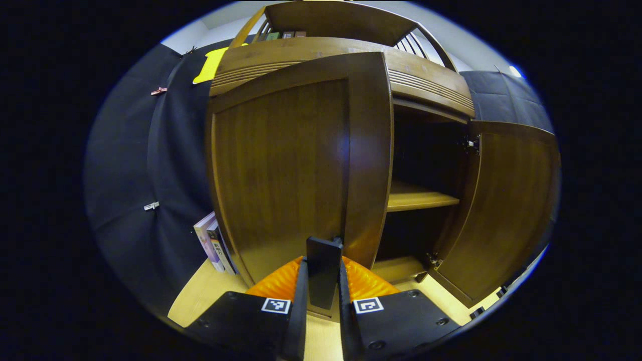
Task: Open the right door of the double-door shoe cabinet with the right hand, and open the left door with the left hand.
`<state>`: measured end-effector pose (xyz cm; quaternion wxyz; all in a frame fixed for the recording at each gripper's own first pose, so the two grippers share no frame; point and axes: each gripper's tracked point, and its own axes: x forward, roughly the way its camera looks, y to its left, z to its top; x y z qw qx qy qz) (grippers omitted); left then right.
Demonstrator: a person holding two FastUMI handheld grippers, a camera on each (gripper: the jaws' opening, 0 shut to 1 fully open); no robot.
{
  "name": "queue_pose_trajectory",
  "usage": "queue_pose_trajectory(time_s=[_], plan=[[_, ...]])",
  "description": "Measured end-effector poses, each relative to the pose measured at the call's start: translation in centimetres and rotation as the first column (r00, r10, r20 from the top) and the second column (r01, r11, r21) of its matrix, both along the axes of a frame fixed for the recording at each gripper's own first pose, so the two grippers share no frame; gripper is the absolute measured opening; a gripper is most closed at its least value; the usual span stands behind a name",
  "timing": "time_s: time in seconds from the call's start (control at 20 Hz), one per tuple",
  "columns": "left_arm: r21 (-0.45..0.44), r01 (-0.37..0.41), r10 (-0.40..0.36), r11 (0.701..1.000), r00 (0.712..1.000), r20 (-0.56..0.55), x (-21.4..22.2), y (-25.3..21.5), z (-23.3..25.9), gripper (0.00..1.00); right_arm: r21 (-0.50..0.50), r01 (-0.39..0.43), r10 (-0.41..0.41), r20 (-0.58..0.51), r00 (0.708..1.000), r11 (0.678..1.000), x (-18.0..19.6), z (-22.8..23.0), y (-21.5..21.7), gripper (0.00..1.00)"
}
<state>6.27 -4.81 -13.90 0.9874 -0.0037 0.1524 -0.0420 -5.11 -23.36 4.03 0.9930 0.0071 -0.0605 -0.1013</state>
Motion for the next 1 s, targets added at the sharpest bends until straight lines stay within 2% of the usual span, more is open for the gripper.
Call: queue_pose_trajectory(time_s=[0.2, 0.35, 0.45, 0.6, 1.0], plan=[[0.022, 0.007, -0.007, 1.000, 1.000, 0.004, -2.7, 2.6, 0.1, 0.31, -0.036, -0.051, 0.051, -0.004, 0.999, 0.998, -0.3, -0.2, 4.2, 1.00], [0.018, 0.006, -0.006, 1.000, 1.000, 0.007, -4.2, 4.3, 0.2, 0.31, -0.051, -0.075, 0.074, -0.025, 0.997, 0.996, -0.7, -0.9, 6.6, 0.98], [0.031, 0.011, -0.012, 0.999, 1.000, 0.016, -5.0, 5.3, 0.2, 0.27, -0.041, -0.096, 0.095, -0.042, 0.995, 0.994, -0.8, -1.5, 8.3, 0.97], [0.034, -0.002, 0.001, 0.999, 1.000, 0.030, -6.0, 7.1, 0.3, 0.27, -0.030, -0.115, 0.113, -0.059, 0.992, 0.993, -1.4, -2.6, 10.1, 0.97], [0.029, -0.058, 0.057, 0.998, 0.997, 0.046, -8.3, 12.4, -0.6, 0.20, 0.008, -0.151, 0.151, -0.100, 0.983, 0.988, -1.7, -4.8, 13.6, 0.98]])
